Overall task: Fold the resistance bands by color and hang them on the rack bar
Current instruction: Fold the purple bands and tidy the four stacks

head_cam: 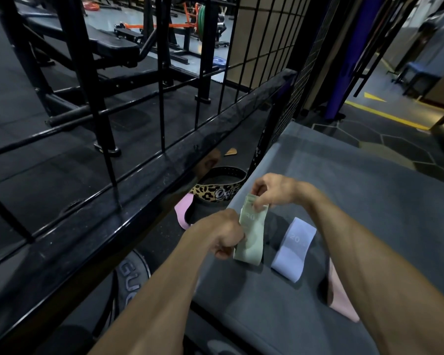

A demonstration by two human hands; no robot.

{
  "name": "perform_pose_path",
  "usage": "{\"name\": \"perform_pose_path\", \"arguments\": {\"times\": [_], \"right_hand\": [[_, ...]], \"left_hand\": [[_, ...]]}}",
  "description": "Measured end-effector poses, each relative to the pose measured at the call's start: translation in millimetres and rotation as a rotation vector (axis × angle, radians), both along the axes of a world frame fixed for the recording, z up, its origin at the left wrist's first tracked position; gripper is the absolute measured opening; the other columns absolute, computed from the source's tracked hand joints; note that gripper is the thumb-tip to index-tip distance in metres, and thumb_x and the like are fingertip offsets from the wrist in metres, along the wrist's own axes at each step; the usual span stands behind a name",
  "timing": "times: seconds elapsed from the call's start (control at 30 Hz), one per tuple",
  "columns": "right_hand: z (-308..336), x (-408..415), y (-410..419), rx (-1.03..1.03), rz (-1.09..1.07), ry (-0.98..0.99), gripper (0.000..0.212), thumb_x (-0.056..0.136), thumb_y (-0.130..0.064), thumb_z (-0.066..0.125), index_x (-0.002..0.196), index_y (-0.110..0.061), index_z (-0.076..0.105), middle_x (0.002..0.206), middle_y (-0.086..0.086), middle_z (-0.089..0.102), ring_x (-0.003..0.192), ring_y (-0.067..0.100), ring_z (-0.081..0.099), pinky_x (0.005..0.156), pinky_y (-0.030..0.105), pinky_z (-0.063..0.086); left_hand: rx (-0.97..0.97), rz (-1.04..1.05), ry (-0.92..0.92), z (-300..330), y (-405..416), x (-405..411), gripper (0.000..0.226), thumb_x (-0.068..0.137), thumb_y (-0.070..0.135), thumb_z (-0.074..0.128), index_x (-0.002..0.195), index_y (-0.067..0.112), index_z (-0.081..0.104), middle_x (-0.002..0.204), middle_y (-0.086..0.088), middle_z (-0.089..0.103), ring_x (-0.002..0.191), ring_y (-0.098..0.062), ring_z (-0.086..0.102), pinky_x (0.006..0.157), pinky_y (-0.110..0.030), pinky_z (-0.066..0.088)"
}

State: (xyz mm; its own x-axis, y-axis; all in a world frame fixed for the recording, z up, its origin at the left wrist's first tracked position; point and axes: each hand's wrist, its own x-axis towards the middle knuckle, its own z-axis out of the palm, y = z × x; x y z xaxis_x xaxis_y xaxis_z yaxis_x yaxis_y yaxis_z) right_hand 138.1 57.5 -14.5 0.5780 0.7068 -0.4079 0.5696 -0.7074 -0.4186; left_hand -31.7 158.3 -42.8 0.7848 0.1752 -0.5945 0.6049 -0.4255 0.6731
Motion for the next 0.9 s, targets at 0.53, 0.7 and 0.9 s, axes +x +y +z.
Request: {"name": "perform_pose_path", "arguments": {"times": [0.53, 0.7, 0.9], "right_hand": [[-20, -17, 5, -0.138, -0.087, 0.035, 0.025, 0.095, -0.035, 0.058, 0.114, -0.019, 0.056, 0.115, 0.001, 0.057, 0.1, 0.017, 0.058, 0.067, 0.024, 0.051], [-21, -21, 8, -0.144, -0.055, -0.023, 0.019, 0.092, -0.034, 0.055, 0.107, -0.023, 0.051, 0.103, -0.004, 0.053, 0.084, 0.013, 0.055, 0.064, 0.025, 0.047], [-20, -18, 2, -0.162, -0.069, -0.045, 0.026, 0.078, -0.043, 0.057, 0.097, -0.026, 0.056, 0.109, -0.002, 0.056, 0.096, 0.019, 0.055, 0.071, 0.032, 0.041]], "left_hand": [[0.012, -0.028, 0.022, 3, -1, -2, 0.016, 0.1, 0.005, 0.048, 0.107, 0.003, 0.063, 0.087, -0.015, 0.058, 0.06, -0.024, 0.055, 0.054, -0.032, 0.053], [0.02, -0.03, 0.018, 4, -1, -2, 0.009, 0.1, 0.007, 0.05, 0.102, 0.006, 0.059, 0.082, -0.011, 0.056, 0.051, -0.019, 0.053, 0.051, -0.029, 0.052], [0.047, -0.05, 0.004, 7, -3, -3, 0.006, 0.101, 0.011, 0.052, 0.098, 0.011, 0.057, 0.082, -0.008, 0.06, 0.058, -0.018, 0.059, 0.048, -0.027, 0.053]]}}
